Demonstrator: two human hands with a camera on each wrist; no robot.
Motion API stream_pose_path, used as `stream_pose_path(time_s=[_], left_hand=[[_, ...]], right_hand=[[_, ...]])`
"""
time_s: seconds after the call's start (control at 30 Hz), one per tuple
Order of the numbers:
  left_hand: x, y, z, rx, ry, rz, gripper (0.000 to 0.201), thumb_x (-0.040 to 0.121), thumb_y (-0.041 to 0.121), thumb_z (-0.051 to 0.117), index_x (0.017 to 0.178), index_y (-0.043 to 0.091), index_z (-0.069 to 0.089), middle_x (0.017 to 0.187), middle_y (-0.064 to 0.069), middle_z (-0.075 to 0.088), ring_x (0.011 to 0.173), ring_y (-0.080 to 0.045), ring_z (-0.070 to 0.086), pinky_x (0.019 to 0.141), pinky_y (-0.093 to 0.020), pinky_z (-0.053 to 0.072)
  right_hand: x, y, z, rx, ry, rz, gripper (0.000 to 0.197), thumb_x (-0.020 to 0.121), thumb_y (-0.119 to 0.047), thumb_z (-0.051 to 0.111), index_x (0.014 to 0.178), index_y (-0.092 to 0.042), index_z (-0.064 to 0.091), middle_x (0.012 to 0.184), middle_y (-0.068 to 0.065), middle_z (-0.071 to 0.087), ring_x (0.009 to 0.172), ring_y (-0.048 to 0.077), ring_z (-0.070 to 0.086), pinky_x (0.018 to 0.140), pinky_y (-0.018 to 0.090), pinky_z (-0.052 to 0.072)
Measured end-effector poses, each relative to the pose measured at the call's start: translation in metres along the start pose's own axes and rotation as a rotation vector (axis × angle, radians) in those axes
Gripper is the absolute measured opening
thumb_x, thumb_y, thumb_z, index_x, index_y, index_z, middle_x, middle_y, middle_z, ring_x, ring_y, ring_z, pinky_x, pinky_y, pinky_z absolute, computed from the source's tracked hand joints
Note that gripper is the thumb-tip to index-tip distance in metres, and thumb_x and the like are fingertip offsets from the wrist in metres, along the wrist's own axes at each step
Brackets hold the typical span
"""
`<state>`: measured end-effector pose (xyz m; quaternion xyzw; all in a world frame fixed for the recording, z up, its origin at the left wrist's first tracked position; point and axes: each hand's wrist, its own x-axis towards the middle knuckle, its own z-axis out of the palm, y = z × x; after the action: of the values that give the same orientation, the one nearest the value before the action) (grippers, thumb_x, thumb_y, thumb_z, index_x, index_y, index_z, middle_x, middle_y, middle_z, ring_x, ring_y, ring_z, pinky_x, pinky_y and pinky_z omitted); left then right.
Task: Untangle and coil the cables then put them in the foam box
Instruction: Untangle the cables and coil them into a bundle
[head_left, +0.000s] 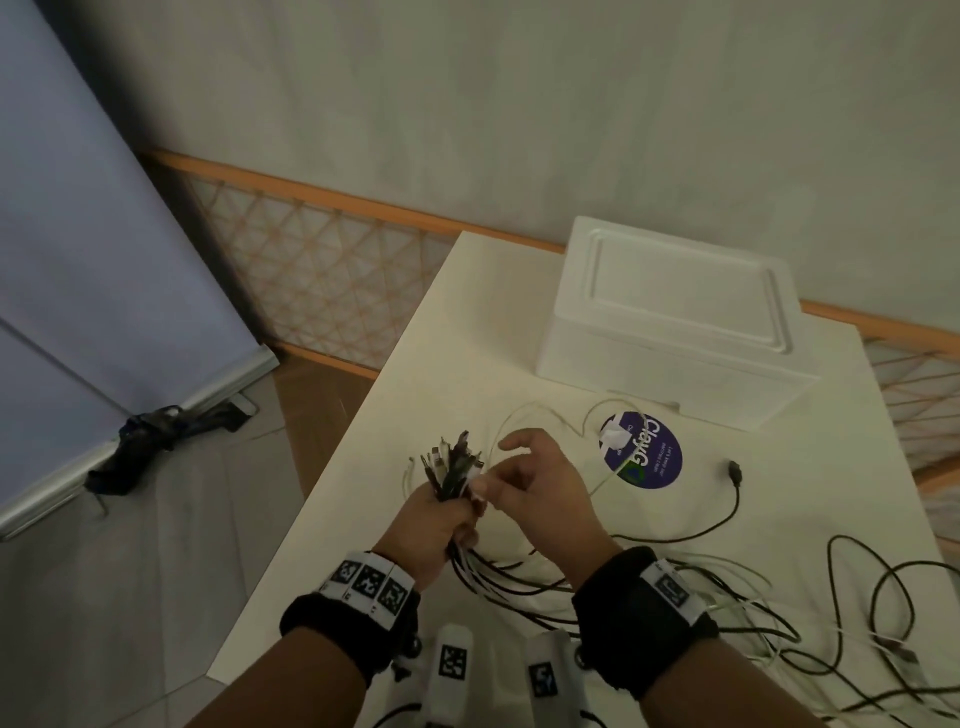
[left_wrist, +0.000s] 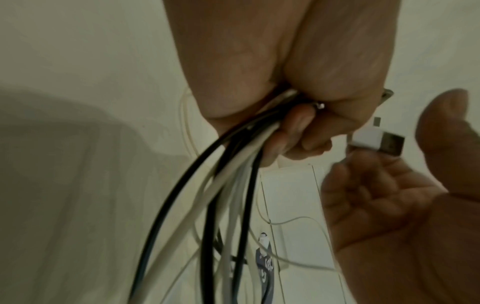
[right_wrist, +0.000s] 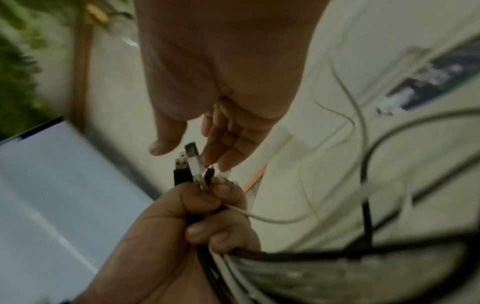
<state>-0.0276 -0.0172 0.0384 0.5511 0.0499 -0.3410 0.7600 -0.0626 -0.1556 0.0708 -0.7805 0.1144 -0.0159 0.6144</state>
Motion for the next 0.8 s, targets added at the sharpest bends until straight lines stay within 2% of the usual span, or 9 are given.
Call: stream_pose_path(time_s=[0.1, 0.17, 0.3, 0.4, 0.47, 0.53, 0.57, 0.63, 0.8], left_hand=[[-0.001, 0.005, 0.003, -0.141, -0.039, 0.005, 0.016, 0.060, -0.002, 0.048, 0.060, 0.011, 0.057, 0.057, -0.005, 0.045, 0.043, -0.013, 0.029, 0.048, -0.025, 0.028], [0.000, 0.008, 0.003, -0.177, -0.072, 0.022, 0.015, 0.061, -0.002, 0.048, 0.058, 0.011, 0.055, 0.062, -0.008, 0.048, 0.044, -0.014, 0.031, 0.048, -0.025, 0.031], [0.003, 0.005, 0.001, -0.121, 0.062, 0.028, 0.023, 0.086, -0.001, 0.059, 0.068, 0.013, 0.059, 0.073, -0.009, 0.057, 0.054, -0.014, 0.044, 0.052, -0.026, 0.039], [0.005, 0.000, -0.004, -0.266, 0.167, 0.031, 0.020, 0.097, 0.013, 0.050, 0.082, 0.010, 0.062, 0.082, -0.009, 0.068, 0.080, -0.022, 0.062, 0.076, -0.038, 0.050], [0.006, -0.001, -0.009, -0.406, 0.190, 0.026, 0.030, 0.099, 0.018, 0.047, 0.074, 0.011, 0.062, 0.070, -0.006, 0.067, 0.085, -0.026, 0.067, 0.090, -0.047, 0.047], [0.008, 0.003, -0.014, -0.523, 0.253, 0.030, 0.033, 0.100, 0.020, 0.045, 0.068, 0.014, 0.049, 0.049, 0.002, 0.046, 0.055, -0.017, 0.060, 0.081, -0.043, 0.053], [0.009, 0.006, -0.019, -0.556, 0.298, 0.034, 0.034, 0.100, 0.019, 0.046, 0.067, 0.016, 0.042, 0.045, 0.004, 0.036, 0.042, -0.011, 0.048, 0.066, -0.035, 0.055], [0.008, 0.014, -0.035, -0.509, 0.382, 0.040, 0.034, 0.097, 0.017, 0.052, 0.066, 0.019, 0.038, 0.043, 0.007, 0.028, 0.036, -0.008, 0.029, 0.041, -0.021, 0.039], [0.003, 0.032, -0.040, -0.178, 0.360, 0.153, 0.028, 0.091, 0.011, 0.062, 0.070, 0.021, 0.046, 0.054, 0.001, 0.041, 0.036, -0.007, 0.027, 0.038, -0.019, 0.025]], right_hand=[[-0.001, 0.008, -0.003, 0.187, -0.210, 0.142, 0.041, 0.081, -0.014, 0.071, 0.113, -0.025, 0.048, 0.098, 0.001, 0.068, 0.090, 0.017, 0.066, 0.081, 0.024, 0.051], [-0.006, 0.015, -0.005, -0.039, -0.353, 0.156, 0.030, 0.085, -0.008, 0.064, 0.113, -0.015, 0.054, 0.091, -0.005, 0.068, 0.088, 0.008, 0.065, 0.081, 0.023, 0.050], [-0.010, 0.026, -0.008, -0.880, -0.223, -0.109, 0.019, 0.095, -0.032, 0.046, 0.103, -0.025, 0.061, 0.093, -0.002, 0.069, 0.090, 0.018, 0.063, 0.087, 0.034, 0.041], [-0.012, 0.027, -0.016, -1.112, -0.186, -0.146, 0.029, 0.098, -0.043, 0.038, 0.099, -0.026, 0.060, 0.090, -0.002, 0.069, 0.087, 0.019, 0.064, 0.097, 0.036, 0.032], [-0.013, 0.025, -0.026, -1.194, -0.185, -0.118, 0.033, 0.097, -0.048, 0.035, 0.097, -0.026, 0.060, 0.091, -0.003, 0.069, 0.091, 0.018, 0.063, 0.104, 0.039, 0.025], [-0.014, 0.023, -0.046, -1.291, -0.128, -0.079, 0.040, 0.094, -0.057, 0.035, 0.095, -0.027, 0.061, 0.090, -0.005, 0.069, 0.092, 0.015, 0.064, 0.104, 0.040, 0.024], [-0.014, 0.023, -0.061, -1.339, -0.081, -0.048, 0.042, 0.092, -0.061, 0.035, 0.093, -0.028, 0.062, 0.089, -0.006, 0.069, 0.091, 0.014, 0.064, 0.100, 0.038, 0.027], [-0.020, 0.023, -0.101, -1.360, 0.022, -0.001, 0.043, 0.089, -0.063, 0.041, 0.090, -0.028, 0.066, 0.087, -0.007, 0.070, 0.089, 0.015, 0.065, 0.087, 0.033, 0.032], [-0.034, 0.006, -0.132, -1.251, 0.080, 0.127, 0.029, 0.093, -0.047, 0.047, 0.099, -0.024, 0.063, 0.099, 0.000, 0.070, 0.090, 0.023, 0.065, 0.074, 0.029, 0.048]])
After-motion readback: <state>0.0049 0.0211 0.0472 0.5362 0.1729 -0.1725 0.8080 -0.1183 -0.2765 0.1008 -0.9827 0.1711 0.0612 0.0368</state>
